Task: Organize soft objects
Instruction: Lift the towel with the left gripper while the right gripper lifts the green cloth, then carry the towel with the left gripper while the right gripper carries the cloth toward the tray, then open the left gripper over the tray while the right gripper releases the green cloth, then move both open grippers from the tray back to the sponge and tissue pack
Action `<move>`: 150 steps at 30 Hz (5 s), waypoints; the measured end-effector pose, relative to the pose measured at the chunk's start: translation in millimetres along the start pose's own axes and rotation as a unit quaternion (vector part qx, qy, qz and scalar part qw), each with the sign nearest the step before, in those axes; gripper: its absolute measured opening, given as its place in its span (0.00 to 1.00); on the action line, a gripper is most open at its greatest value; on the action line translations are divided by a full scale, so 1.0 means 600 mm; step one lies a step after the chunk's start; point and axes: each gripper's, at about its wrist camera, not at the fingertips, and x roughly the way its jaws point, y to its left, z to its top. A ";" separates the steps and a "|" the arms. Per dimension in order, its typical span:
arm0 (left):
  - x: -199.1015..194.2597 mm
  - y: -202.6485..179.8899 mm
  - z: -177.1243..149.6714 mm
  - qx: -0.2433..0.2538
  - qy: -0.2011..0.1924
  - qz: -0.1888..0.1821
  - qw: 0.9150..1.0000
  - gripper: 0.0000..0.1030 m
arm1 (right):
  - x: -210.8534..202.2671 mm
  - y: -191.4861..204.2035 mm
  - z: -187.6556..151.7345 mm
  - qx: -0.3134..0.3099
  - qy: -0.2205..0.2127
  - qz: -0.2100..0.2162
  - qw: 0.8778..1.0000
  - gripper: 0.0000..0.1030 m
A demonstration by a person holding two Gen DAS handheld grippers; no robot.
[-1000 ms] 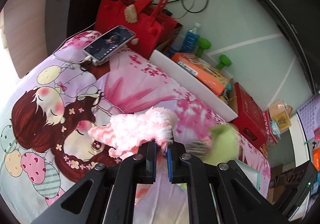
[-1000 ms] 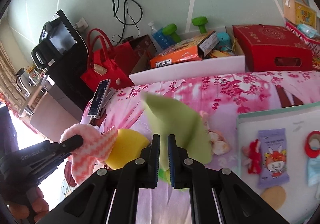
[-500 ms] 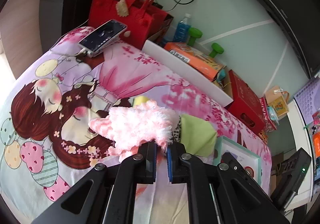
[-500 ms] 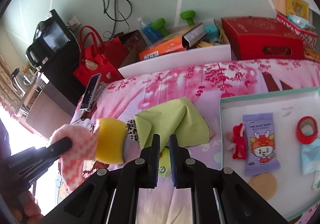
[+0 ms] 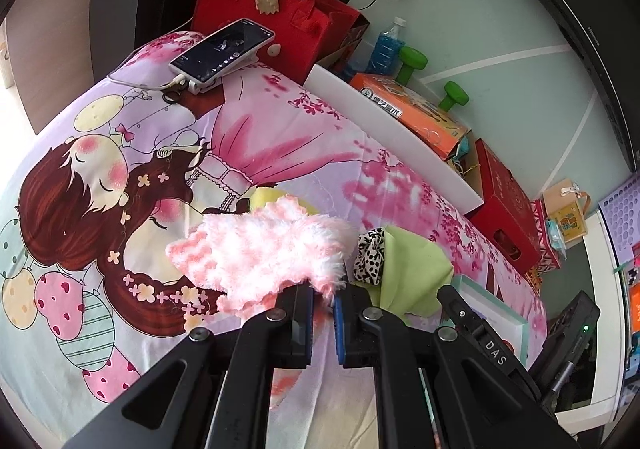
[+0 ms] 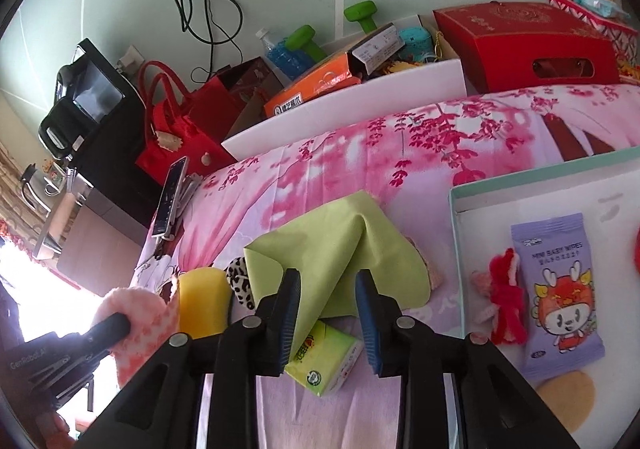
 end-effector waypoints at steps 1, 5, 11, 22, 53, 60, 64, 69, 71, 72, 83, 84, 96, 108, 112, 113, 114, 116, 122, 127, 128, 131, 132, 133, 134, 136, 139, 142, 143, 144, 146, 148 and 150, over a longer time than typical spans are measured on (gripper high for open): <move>0.001 0.000 0.000 -0.001 0.001 0.001 1.000 0.08 | 0.004 -0.002 0.000 0.002 0.002 0.000 1.000 0.30; 0.012 0.002 0.001 -0.007 0.008 0.003 1.000 0.08 | 0.020 -0.007 -0.002 0.009 0.010 0.003 1.000 0.30; 0.021 0.003 0.001 -0.011 0.013 0.006 1.000 0.08 | 0.046 -0.011 -0.010 0.022 0.029 0.015 0.999 0.10; 0.022 0.001 0.001 -0.007 0.012 0.008 1.000 0.08 | 0.002 0.000 0.004 0.032 -0.011 0.053 0.998 0.02; -0.197 -0.047 0.020 0.050 -0.164 -0.079 0.982 0.08 | -0.258 0.023 0.051 -0.014 -0.189 0.044 0.981 0.02; -0.210 -0.063 0.016 0.062 -0.169 -0.092 0.979 0.08 | -0.267 -0.014 0.052 0.012 -0.181 0.011 0.983 0.02; -0.199 -0.086 0.009 0.080 -0.159 -0.095 0.979 0.08 | -0.278 -0.055 0.052 0.036 -0.177 -0.046 0.982 0.02; -0.163 -0.141 -0.012 0.118 -0.120 -0.120 0.978 0.08 | -0.307 -0.137 0.047 0.098 -0.187 -0.086 0.974 0.02; -0.152 -0.166 -0.023 0.136 -0.106 -0.132 0.976 0.08 | -0.319 -0.165 0.044 0.119 -0.194 -0.090 0.970 0.02; -0.147 -0.183 -0.032 0.149 -0.099 -0.138 0.974 0.08 | -0.328 -0.179 0.042 0.130 -0.199 -0.096 0.967 0.02; -0.076 -0.323 -0.119 0.241 -0.037 -0.194 0.950 0.08 | -0.391 -0.267 0.032 0.170 -0.247 -0.186 0.936 0.02; -0.067 -0.332 -0.125 0.247 -0.034 -0.195 0.949 0.08 | -0.390 -0.274 0.032 0.169 -0.250 -0.189 0.935 0.02; 0.026 -0.384 -0.168 0.272 0.000 -0.186 0.944 0.08 | -0.317 -0.326 0.029 0.174 -0.209 -0.212 0.939 0.02; 0.124 -0.403 -0.216 0.293 0.065 -0.148 0.942 0.08 | -0.266 -0.368 0.014 0.210 -0.124 -0.235 0.941 0.04; 0.155 -0.399 -0.230 0.295 0.089 -0.133 0.942 0.08 | -0.253 -0.376 0.009 0.216 -0.102 -0.250 0.938 0.05; 0.161 -0.398 -0.233 0.295 0.094 -0.130 0.942 0.08 | -0.251 -0.378 0.008 0.218 -0.096 -0.252 0.938 0.05; 0.166 -0.397 -0.235 0.295 0.098 -0.127 0.942 0.08 | -0.247 -0.382 0.005 0.222 -0.088 -0.254 0.937 0.06; 0.180 -0.394 -0.240 0.294 0.109 -0.117 0.942 0.08 | -0.242 -0.389 0.001 0.229 -0.079 -0.258 0.935 0.06; 0.194 -0.387 -0.245 0.292 0.119 -0.110 0.943 0.09 | -0.232 -0.390 0.000 0.226 -0.057 -0.268 0.935 0.06; 0.189 -0.388 -0.241 0.291 0.127 -0.112 0.942 0.22 | -0.235 -0.379 0.005 0.216 -0.046 -0.272 0.937 0.06; 0.187 -0.390 -0.241 0.292 0.128 -0.112 0.941 0.25 | -0.236 -0.376 0.007 0.213 -0.045 -0.275 0.937 0.06; 0.177 -0.394 -0.238 0.296 0.128 -0.114 0.940 0.37 | -0.245 -0.370 0.009 0.210 -0.044 -0.276 0.937 0.32; 0.172 -0.395 -0.236 0.295 0.128 -0.114 0.940 0.38 | -0.248 -0.368 0.010 0.209 -0.045 -0.275 0.937 0.37; 0.167 -0.396 -0.234 0.295 0.128 -0.114 0.940 0.40 | -0.252 -0.365 0.012 0.206 -0.047 -0.275 0.938 0.38; 0.162 -0.397 -0.232 0.295 0.127 -0.113 0.940 0.41 | -0.255 -0.361 0.013 0.203 -0.047 -0.276 0.938 0.38; 0.151 -0.397 -0.226 0.293 0.125 -0.111 0.941 0.47 | -0.264 -0.353 0.017 0.196 -0.049 -0.278 0.939 0.42; 0.127 -0.394 -0.211 0.287 0.117 -0.112 0.944 0.56 | -0.277 -0.341 0.021 0.187 -0.056 -0.280 0.940 0.55; 0.106 -0.387 -0.195 0.282 0.100 -0.107 0.948 0.68 | -0.289 -0.330 0.026 0.176 -0.060 -0.286 0.940 0.62; 0.098 -0.382 -0.186 0.279 0.091 -0.099 0.951 0.69 | -0.292 -0.326 0.027 0.171 -0.060 -0.290 0.940 0.67; 0.096 -0.379 -0.180 0.275 0.087 -0.091 0.953 0.69 | -0.293 -0.323 0.028 0.167 -0.060 -0.293 0.939 0.72; 0.092 -0.366 -0.166 0.266 0.077 -0.066 0.959 0.69 | -0.296 -0.320 0.029 0.160 -0.059 -0.298 0.939 0.75; 0.093 -0.355 -0.155 0.261 0.070 -0.046 0.962 0.70 | -0.297 -0.317 0.030 0.156 -0.058 -0.300 0.939 0.78; 0.098 -0.335 -0.141 0.249 0.067 -0.022 0.966 0.71 | -0.298 -0.314 0.030 0.151 -0.058 -0.300 0.940 0.85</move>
